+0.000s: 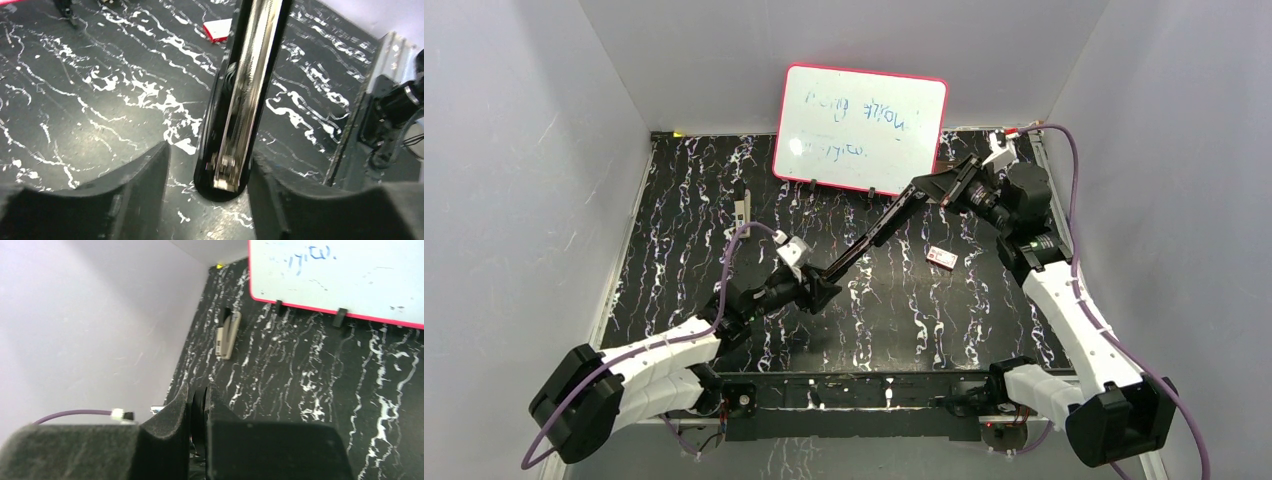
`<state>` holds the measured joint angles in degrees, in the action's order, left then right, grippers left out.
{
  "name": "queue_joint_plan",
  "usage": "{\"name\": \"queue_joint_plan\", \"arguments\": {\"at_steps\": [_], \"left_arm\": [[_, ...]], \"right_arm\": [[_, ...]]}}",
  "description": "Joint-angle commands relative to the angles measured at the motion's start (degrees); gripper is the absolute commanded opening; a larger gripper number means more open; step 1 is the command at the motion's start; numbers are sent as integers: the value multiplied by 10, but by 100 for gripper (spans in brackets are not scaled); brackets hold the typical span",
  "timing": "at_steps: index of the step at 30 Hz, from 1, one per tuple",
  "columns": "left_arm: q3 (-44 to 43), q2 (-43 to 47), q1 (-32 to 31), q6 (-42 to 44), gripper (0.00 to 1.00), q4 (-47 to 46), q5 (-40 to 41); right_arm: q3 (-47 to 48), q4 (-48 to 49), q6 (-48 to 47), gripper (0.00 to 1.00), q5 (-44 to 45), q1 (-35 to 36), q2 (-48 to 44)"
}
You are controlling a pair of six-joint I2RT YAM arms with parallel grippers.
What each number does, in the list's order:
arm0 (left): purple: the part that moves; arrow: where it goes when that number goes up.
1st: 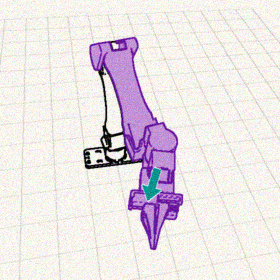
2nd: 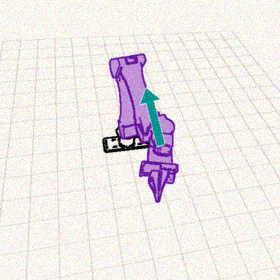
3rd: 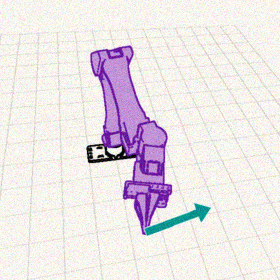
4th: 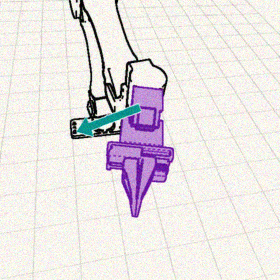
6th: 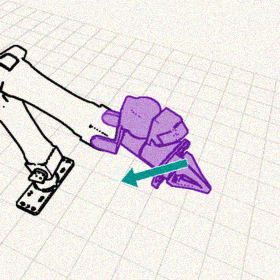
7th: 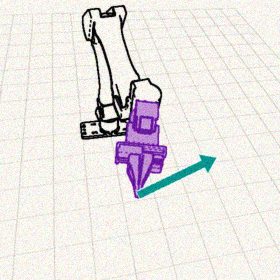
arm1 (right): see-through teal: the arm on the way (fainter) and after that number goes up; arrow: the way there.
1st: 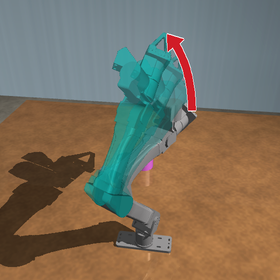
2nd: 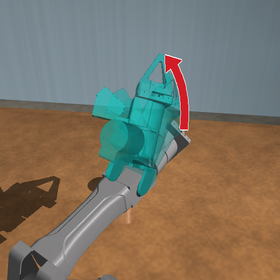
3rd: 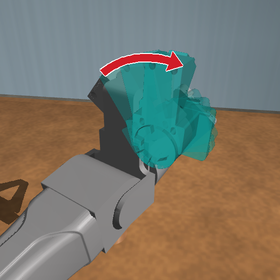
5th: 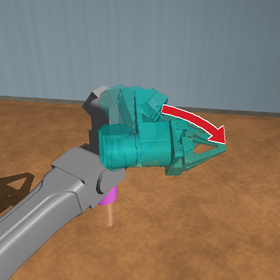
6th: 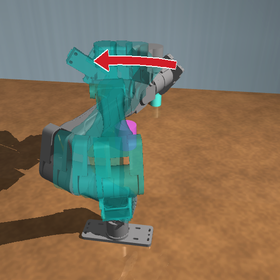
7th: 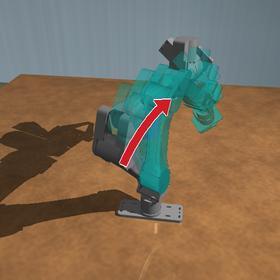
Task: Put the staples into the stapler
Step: Open the stapler.
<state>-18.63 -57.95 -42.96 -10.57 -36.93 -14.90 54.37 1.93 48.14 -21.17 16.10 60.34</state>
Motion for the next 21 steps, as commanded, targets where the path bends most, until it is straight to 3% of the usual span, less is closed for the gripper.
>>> {"name": "queue_joint_plan", "arguments": {"at_steps": [1, 3, 7, 13, 21], "left_arm": [[8, 7, 2, -5, 59, 7, 39], [11, 18, 2, -7, 70, 15, 43], [12, 56, 2, -13, 83, 44, 49], [-42, 91, 1, 28, 87, 73, 25], [-193, -59, 1, 155, 87, 41, -53]], "right_arm": [[54, 94, 52, 0, -17, 0, -41], [55, 92, 48, 0, -10, 1, -44], [53, 81, 33, 0, 5, 0, -48], [27, 77, 25, 0, 0, 0, -41], [-31, 133, 77, 0, -61, 0, -23]]}}
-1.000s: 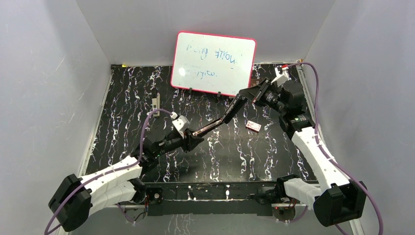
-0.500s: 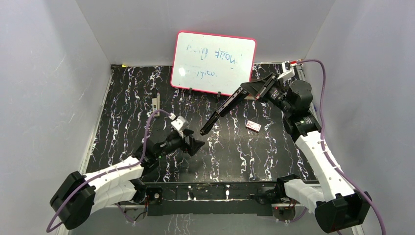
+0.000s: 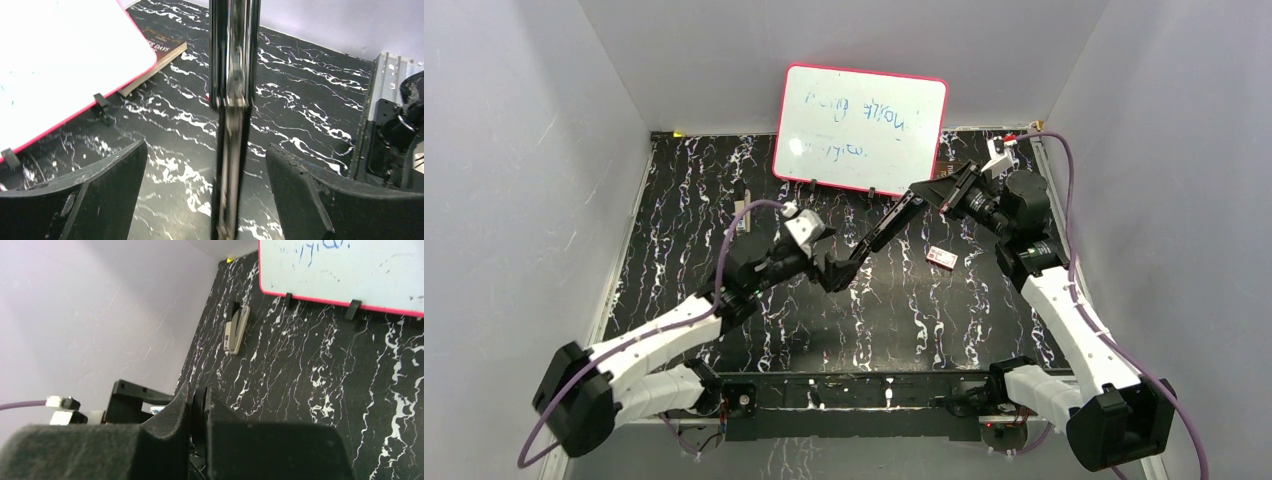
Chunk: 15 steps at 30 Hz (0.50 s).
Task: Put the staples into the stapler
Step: Open the stapler.
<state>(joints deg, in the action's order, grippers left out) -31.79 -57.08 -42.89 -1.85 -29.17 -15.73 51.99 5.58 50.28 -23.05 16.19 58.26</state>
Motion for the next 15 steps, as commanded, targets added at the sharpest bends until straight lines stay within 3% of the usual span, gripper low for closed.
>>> {"name": "queue_joint_plan", "arguments": {"at_steps": [1, 7, 15], "left_arm": [[-71, -85, 0, 74, 87, -38, -49], [-102, -147, 0, 92, 80, -40, -70], [-113, -136, 0, 104, 34, 13, -92]], "right_arm": [[-11, 103, 62, 0, -50, -1, 1], [-24, 136, 88, 0, -70, 0, 6], [-28, 128, 79, 0, -60, -1, 7]]}}
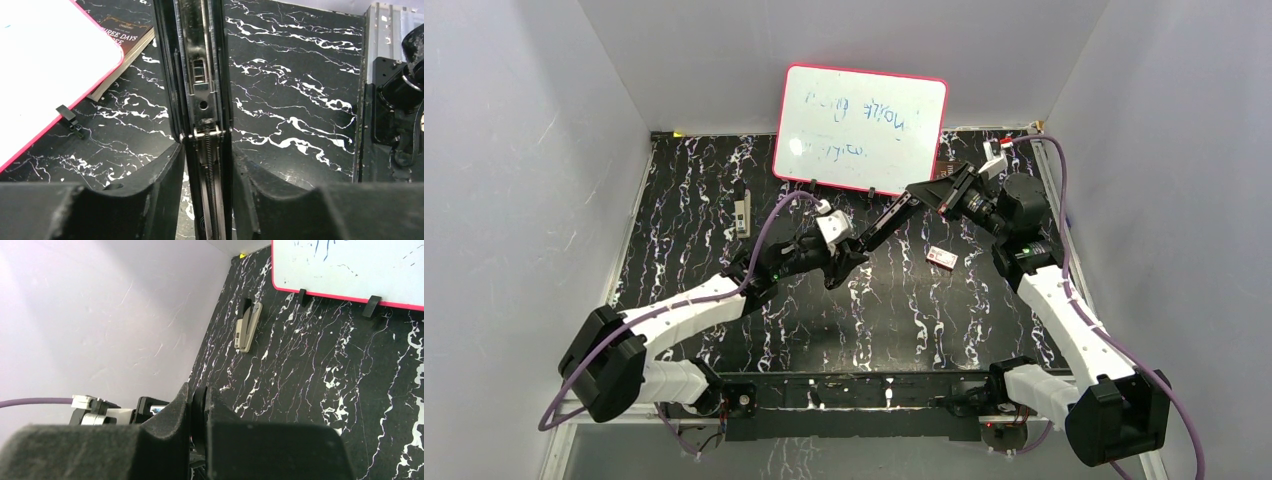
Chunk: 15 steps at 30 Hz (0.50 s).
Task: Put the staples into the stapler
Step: Open the stapler, then place the stapler at the center of the board.
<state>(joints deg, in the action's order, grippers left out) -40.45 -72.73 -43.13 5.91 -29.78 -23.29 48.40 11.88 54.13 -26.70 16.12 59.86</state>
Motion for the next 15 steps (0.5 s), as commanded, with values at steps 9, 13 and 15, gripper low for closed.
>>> {"name": "queue_joint_plan", "arguments": {"at_steps": [9, 13, 15], "left_arm": [[-43, 84, 18, 74, 0, 144, -23], [-85, 78, 57, 166, 0, 302, -98], [-77, 85, 59, 222, 0, 341, -82]], "right_arm": [[-2, 2, -26, 35, 47, -1, -16], [-13, -45, -58, 51, 113, -1, -37], [-21, -64, -82, 54, 156, -2, -51]]}}
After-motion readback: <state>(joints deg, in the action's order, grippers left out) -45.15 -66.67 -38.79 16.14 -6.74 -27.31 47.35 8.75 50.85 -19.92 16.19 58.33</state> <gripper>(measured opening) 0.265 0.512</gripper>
